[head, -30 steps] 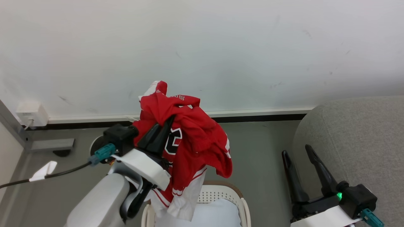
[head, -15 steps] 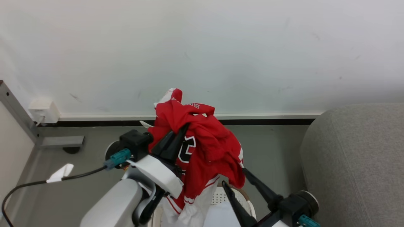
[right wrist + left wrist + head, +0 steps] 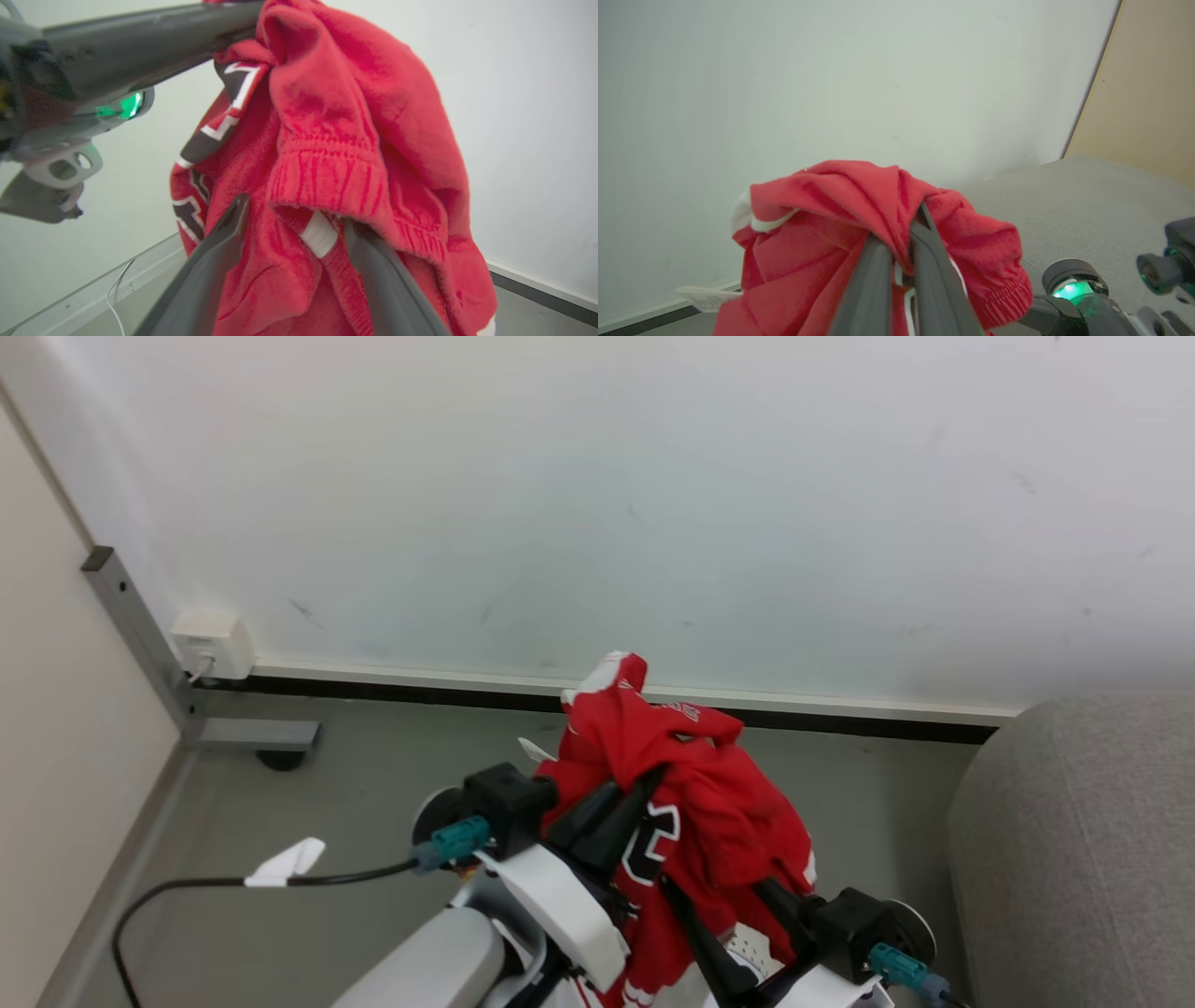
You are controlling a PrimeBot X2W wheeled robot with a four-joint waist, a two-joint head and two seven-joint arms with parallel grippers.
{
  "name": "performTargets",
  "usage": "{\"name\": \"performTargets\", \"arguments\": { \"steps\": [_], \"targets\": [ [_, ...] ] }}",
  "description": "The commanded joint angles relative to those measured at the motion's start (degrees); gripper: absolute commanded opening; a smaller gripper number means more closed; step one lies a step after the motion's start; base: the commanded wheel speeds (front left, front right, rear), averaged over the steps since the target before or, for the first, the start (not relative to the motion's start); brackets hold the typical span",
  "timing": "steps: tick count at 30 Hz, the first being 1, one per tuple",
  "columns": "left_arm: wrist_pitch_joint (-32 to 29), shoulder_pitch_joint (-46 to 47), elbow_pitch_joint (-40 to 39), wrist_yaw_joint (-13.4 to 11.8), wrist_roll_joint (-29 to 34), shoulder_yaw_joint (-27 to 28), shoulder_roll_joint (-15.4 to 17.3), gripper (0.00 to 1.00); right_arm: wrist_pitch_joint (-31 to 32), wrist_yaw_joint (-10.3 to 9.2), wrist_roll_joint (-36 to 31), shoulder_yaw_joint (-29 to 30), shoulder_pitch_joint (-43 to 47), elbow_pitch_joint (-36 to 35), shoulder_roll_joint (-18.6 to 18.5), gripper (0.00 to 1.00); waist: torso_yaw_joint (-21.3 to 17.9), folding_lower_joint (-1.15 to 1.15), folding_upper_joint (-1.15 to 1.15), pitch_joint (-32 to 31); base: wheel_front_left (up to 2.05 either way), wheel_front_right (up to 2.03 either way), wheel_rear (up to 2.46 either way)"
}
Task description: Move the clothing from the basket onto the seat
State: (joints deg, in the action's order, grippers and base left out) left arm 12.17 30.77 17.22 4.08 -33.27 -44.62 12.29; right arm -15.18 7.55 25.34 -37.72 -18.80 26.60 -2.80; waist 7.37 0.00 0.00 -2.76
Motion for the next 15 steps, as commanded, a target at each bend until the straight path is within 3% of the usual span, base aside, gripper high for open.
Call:
{"name": "performTargets", "arguments": {
  "steps": [1,13,15],
  "targets": [
    [-0.25,-0.75,-0.87,0.48,0.16,-0.75,-0.47,0.0,0.05,-0.12,0.95,0.16,-0.92,1.15,-0.17,1.0,1.1,0.0,0.0,-0.31,0.0,0.0,0.0],
    [-2.34,-1.92,-3.89,1.52,-0.58,-4.79,-1.92,0.0,0.05,-0.12,0.72,1.32,-2.49,5.59,-0.18,1.0,4.4,0.0,0.0,-0.59,0.0,0.0,0.0],
    [-2.54,-1.94,-4.39,1.59,-0.74,-5.07,-2.0,0.0,0.05,-0.12,0.83,1.58,-2.7,6.04,-0.17,0.64,4.76,0.0,0.0,-0.45,0.0,0.0,0.0]
  ]
}}
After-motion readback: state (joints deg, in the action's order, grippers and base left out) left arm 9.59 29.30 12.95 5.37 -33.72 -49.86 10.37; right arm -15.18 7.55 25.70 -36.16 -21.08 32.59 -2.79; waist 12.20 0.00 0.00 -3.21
